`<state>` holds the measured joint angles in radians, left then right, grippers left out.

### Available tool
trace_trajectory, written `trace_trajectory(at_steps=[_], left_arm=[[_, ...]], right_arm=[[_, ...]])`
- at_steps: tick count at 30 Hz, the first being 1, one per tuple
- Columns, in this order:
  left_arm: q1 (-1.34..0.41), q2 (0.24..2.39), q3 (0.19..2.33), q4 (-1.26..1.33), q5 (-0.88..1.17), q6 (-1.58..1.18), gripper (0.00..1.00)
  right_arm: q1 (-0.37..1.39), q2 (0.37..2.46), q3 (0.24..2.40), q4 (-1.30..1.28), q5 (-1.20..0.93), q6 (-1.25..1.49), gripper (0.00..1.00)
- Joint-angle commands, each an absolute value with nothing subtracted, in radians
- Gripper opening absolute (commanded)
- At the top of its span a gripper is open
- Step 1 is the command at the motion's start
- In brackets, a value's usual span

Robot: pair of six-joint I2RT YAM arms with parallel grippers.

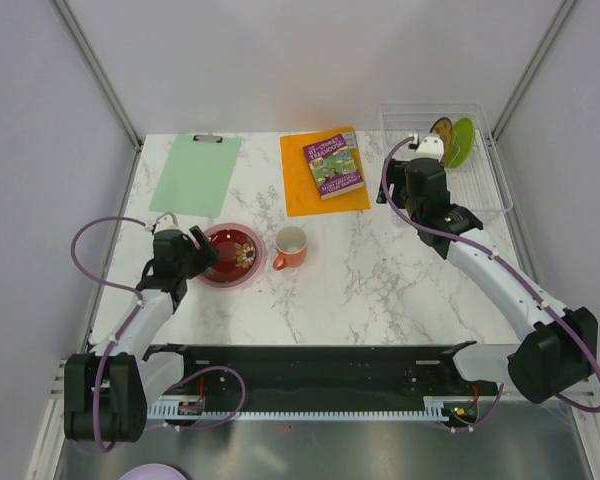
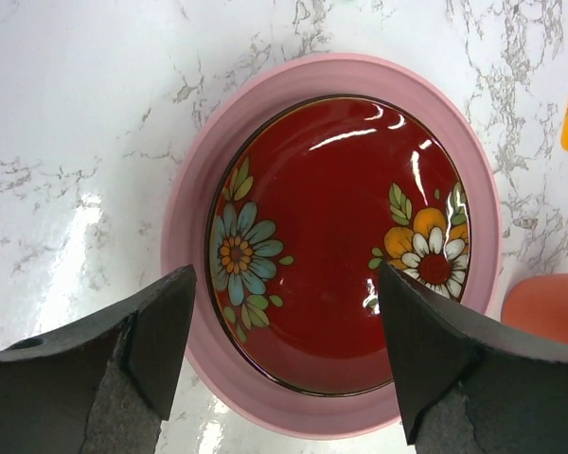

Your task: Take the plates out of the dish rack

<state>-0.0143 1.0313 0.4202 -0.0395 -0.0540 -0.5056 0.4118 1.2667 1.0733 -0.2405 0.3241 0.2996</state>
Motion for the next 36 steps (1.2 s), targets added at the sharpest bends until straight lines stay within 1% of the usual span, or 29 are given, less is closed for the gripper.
trace_trajectory(at_steps=[1,3,8,12,13,16,20,25,27,36], left_arm=[[-0.011,0.987,0.491,-0.08,-0.068,-0.448,0.84],[-0.012,0.951,0.5,-0.08,-0.007,-0.454,0.84],[-0.012,0.868,0.555,-0.063,0.147,-0.486,0.84],[-0.014,0.856,0.594,-0.02,0.283,-0.474,0.84],[-0.015,0.853,0.594,-0.008,0.299,-0.471,0.84],[-0.015,0.847,0.589,0.055,0.362,-0.453,0.85],[-0.015,0.865,0.598,0.084,0.403,-0.436,0.85],[-0.02,0.913,0.603,0.127,0.42,-0.442,0.85],[-0.02,0.926,0.604,0.135,0.426,-0.442,0.84],[-0.021,0.962,0.606,0.153,0.426,-0.436,0.84]], right_arm=[[0.376,1.331,1.173,-0.238,0.556,0.203,0.82],[0.345,1.406,1.229,-0.212,0.618,0.158,0.83],[0.21,1.612,1.428,-0.189,0.666,0.106,0.83],[0.103,1.819,1.587,-0.176,0.579,0.121,0.83],[0.08,1.854,1.658,-0.178,0.563,0.114,0.82],[0.051,1.991,1.796,-0.189,0.546,0.054,0.81],[0.011,2.124,1.903,-0.189,0.496,0.023,0.8],[-0.028,2.209,1.996,-0.186,0.449,0.011,0.77],[-0.031,2.246,2.029,-0.187,0.436,0.008,0.75],[-0.04,2.319,2.071,-0.181,0.373,-0.041,0.68]])
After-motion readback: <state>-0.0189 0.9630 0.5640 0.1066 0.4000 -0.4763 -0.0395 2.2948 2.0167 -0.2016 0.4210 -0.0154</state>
